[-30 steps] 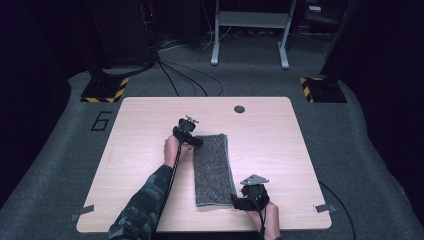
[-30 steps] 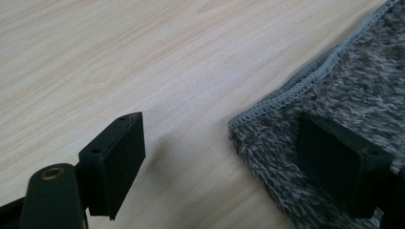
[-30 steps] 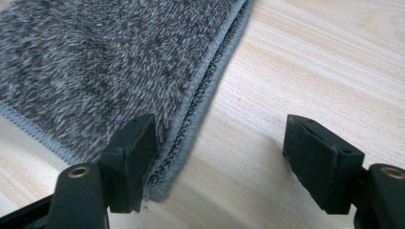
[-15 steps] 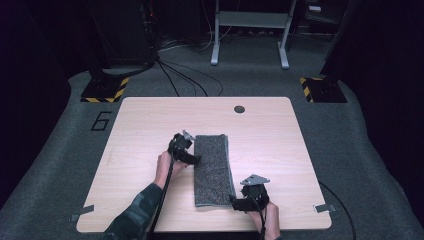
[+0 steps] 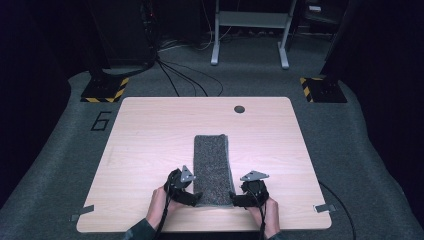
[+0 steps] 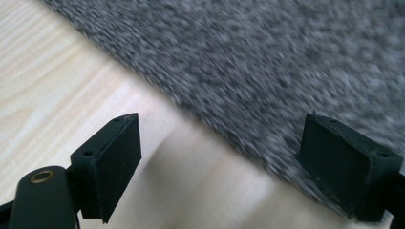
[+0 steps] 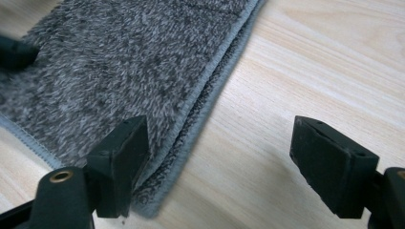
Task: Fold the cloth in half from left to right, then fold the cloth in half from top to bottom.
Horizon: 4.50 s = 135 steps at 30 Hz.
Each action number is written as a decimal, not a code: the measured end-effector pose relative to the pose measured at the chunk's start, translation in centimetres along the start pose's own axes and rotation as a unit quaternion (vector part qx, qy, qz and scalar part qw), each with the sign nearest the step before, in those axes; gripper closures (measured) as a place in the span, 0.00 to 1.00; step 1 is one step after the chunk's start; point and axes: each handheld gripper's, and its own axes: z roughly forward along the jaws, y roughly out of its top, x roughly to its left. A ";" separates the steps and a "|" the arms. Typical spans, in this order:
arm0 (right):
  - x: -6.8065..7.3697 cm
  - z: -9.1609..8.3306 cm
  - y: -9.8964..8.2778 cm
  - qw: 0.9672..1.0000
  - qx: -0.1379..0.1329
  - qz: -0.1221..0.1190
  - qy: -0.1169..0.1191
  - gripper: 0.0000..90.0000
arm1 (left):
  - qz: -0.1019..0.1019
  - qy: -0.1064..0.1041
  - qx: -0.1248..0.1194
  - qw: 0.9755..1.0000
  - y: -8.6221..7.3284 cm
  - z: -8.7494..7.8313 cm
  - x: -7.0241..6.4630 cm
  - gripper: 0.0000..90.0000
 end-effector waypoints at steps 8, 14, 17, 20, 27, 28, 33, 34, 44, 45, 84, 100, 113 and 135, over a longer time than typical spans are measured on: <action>-1.1 0.6 2.4 1.000 -0.011 0.010 0.013 0.20 | -0.032 -0.006 -0.022 0.999 0.4 -0.9 2.3 0.11; -3.4 2.1 5.2 1.000 -0.009 0.016 0.018 0.12 | -0.063 -0.005 -0.031 0.998 1.8 -1.2 5.4 0.08; -4.9 3.4 6.5 0.999 0.002 0.022 0.041 0.01 | -0.091 -0.014 -0.039 0.995 2.4 -0.8 7.3 0.07; -5.9 4.1 7.5 0.998 0.002 0.030 0.046 0.00 | -0.102 -0.004 -0.037 0.994 2.7 -0.2 8.5 0.07; -6.9 5.2 9.5 0.998 0.006 0.038 0.055 0.00 | -0.125 0.002 -0.036 0.991 3.8 1.4 11.0 0.07; -7.0 5.4 9.8 0.998 0.000 0.031 0.050 0.00 | -0.129 0.005 -0.037 0.991 4.0 1.7 11.4 0.07; -7.4 6.9 11.8 0.998 0.011 0.035 0.044 0.04 | -0.143 0.005 -0.030 0.989 5.1 3.3 13.4 0.08; -7.4 7.3 12.2 0.999 0.007 0.034 0.037 0.07 | -0.144 0.007 -0.030 0.989 5.4 3.6 13.7 0.08; -8.2 10.7 14.6 0.998 0.015 0.051 0.032 0.27 | -0.159 0.031 -0.024 0.987 7.6 6.3 16.1 0.24; -8.3 11.1 14.8 0.998 0.007 0.052 0.022 0.37 | -0.161 0.037 -0.020 0.986 7.8 6.5 16.3 0.26; -8.5 11.4 15.2 0.998 -0.027 0.042 0.028 0.92 | -0.128 0.035 -0.066 0.989 9.8 7.1 14.3 0.96; -7.9 7.1 18.3 0.994 -0.109 0.019 0.015 0.93 | -0.093 0.078 -0.118 0.986 13.1 3.0 14.4 0.97; -8.1 4.4 19.0 0.988 -0.152 0.010 0.015 0.93 | -0.061 0.081 -0.142 0.985 14.6 0.2 13.4 0.97; -5.5 1.5 12.0 0.985 -0.169 -0.015 0.039 0.93 | -0.031 0.022 -0.145 0.989 10.8 -1.2 8.7 0.96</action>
